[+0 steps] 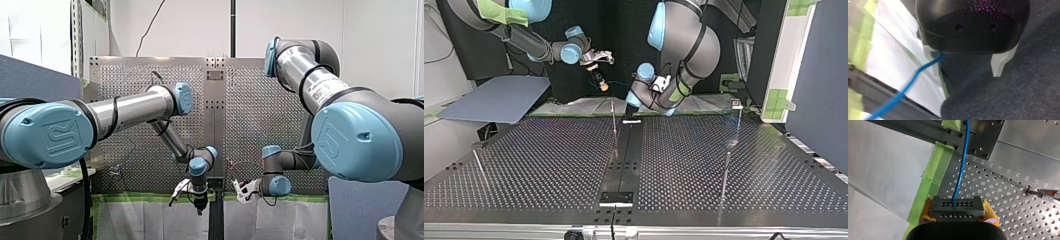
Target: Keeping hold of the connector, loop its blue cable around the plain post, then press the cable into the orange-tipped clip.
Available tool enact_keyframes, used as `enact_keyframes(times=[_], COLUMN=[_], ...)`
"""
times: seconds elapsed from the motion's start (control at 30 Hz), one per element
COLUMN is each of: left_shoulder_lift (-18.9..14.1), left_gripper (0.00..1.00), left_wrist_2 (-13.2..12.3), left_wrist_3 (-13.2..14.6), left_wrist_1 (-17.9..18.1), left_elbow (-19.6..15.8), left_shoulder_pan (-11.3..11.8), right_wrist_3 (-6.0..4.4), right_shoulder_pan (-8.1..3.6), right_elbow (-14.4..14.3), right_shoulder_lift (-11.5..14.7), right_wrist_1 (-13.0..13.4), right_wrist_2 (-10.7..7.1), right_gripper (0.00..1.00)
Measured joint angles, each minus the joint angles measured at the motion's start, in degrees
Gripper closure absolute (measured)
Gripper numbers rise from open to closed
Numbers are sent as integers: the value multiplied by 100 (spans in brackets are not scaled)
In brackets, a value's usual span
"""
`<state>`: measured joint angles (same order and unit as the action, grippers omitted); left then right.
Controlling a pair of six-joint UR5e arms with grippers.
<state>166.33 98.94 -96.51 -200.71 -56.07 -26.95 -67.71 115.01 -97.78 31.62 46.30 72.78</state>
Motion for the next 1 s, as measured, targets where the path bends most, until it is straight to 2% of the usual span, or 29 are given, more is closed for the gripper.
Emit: enact_keyframes(times=[0.2,0.33,0.37,0.4,0.43,0.47,0.5,0.57,0.6,0.67,0.7,0.73,1.0], left_shoulder_lift=[31,30,28,30,32,29,29,27,27,27,26,26,-35], left_gripper=[2,2,7,7,21,29,29,56,56,82,82,100,100], left_wrist_2=[-26,-28,-28,-29,-29,-29,-28,-22,-19,-6,9,29,224], left_wrist_3=[-1,10,14,17,20,22,26,49,68,123,141,154,77], left_wrist_1=[46,59,65,76,96,129,158,232,266,317,330,338,272], left_elbow=[-220,-140,-118,-109,-108,-117,-127,-158,-170,-193,-200,-205,-137], left_shoulder_pan=[15,14,11,9,8,6,3,-7,-13,-26,-32,-38,-78], right_wrist_3=[-10,-21,-22,-22,-21,-20,-19,-17,-17,-16,-18,-19,-62], right_shoulder_pan=[1,2,1,1,1,1,0,0,0,0,-1,-1,-53], right_elbow=[-1,0,0,0,0,-1,0,-1,0,0,0,0,8], right_shoulder_lift=[0,0,0,-1,-1,-1,-1,-1,-1,0,-1,-1,-3], right_wrist_1=[-3,-4,-5,-5,-7,-8,-9,-12,-12,-15,-16,-16,-44], right_wrist_2=[0,0,0,0,0,0,0,0,0,0,0,0,71], right_gripper=[100,100,100,100,100,100,100,100,100,100,100,100,100])
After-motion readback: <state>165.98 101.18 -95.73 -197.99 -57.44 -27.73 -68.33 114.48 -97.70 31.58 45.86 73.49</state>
